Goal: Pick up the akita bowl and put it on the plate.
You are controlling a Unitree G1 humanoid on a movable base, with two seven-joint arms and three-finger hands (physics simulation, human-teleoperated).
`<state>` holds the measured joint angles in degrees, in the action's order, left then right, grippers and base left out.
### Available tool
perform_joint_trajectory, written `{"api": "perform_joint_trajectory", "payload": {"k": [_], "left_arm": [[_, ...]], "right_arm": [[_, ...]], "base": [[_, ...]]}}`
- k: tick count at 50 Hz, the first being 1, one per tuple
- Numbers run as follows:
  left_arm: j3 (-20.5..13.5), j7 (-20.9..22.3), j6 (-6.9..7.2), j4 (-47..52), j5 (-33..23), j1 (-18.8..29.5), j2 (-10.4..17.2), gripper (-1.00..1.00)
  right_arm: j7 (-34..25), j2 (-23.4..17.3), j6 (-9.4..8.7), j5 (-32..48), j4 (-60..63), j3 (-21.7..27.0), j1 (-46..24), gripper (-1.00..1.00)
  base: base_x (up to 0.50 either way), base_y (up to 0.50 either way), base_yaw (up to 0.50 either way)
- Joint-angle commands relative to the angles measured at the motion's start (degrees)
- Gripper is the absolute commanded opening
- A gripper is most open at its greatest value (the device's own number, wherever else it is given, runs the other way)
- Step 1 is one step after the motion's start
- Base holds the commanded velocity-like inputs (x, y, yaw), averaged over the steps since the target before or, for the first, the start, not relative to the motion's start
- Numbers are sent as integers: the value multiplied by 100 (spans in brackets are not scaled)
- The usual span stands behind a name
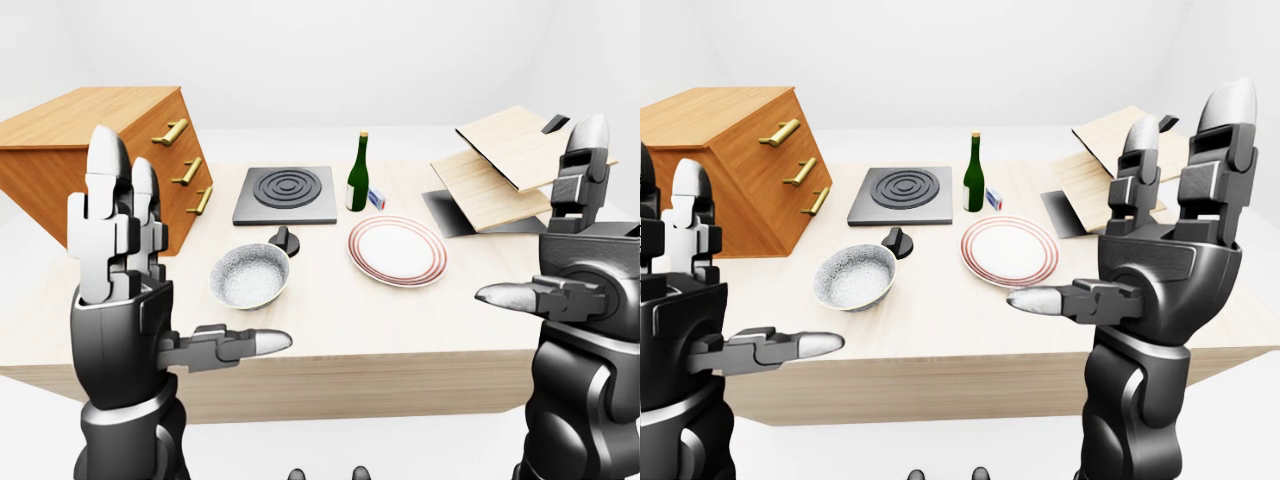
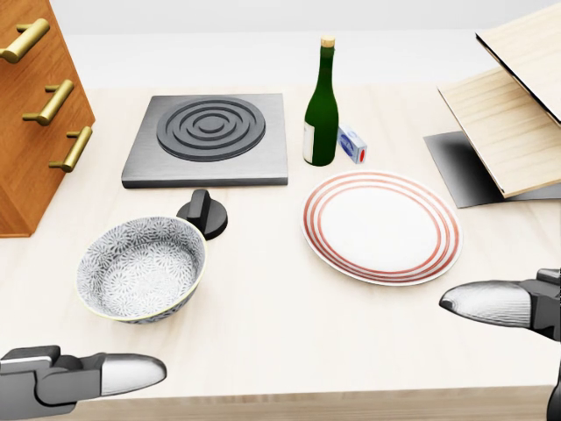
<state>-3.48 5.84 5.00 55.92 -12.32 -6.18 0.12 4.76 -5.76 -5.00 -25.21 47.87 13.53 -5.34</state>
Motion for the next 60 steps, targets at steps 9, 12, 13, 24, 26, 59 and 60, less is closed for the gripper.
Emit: {"api": "perform_joint_trajectory", "payload": {"k": [9,12,13,24,26,59,60], "left_arm": [[-7,-24,0,205,-142,-7,-13,100],[2,-41,0,168,-162,-25,-14,100],[1,-37,0,170,-158,-26,-13,100],[-13,-25,0,218,-214,-35,-19,100],[-16,-24,0,213,-208,-46,-20,100],[17,-39,0,251,-252,-149,-43,100],[16,-45,0,252,-251,-160,-48,100]], "right_arm": [[-306,65,0,200,79,-105,164,100],[-314,85,0,185,104,-89,162,100],[-303,85,0,194,101,-89,157,100],[-235,176,0,521,80,-276,207,100],[-265,187,0,542,98,-288,230,100],[-628,-69,0,1567,-513,-1173,288,100],[-739,-8,0,1915,-760,-1319,278,100]], "base": [[5,0,39],[7,1,50],[7,1,50],[5,1,32],[0,0,0],[30,2,0],[0,0,0]]}}
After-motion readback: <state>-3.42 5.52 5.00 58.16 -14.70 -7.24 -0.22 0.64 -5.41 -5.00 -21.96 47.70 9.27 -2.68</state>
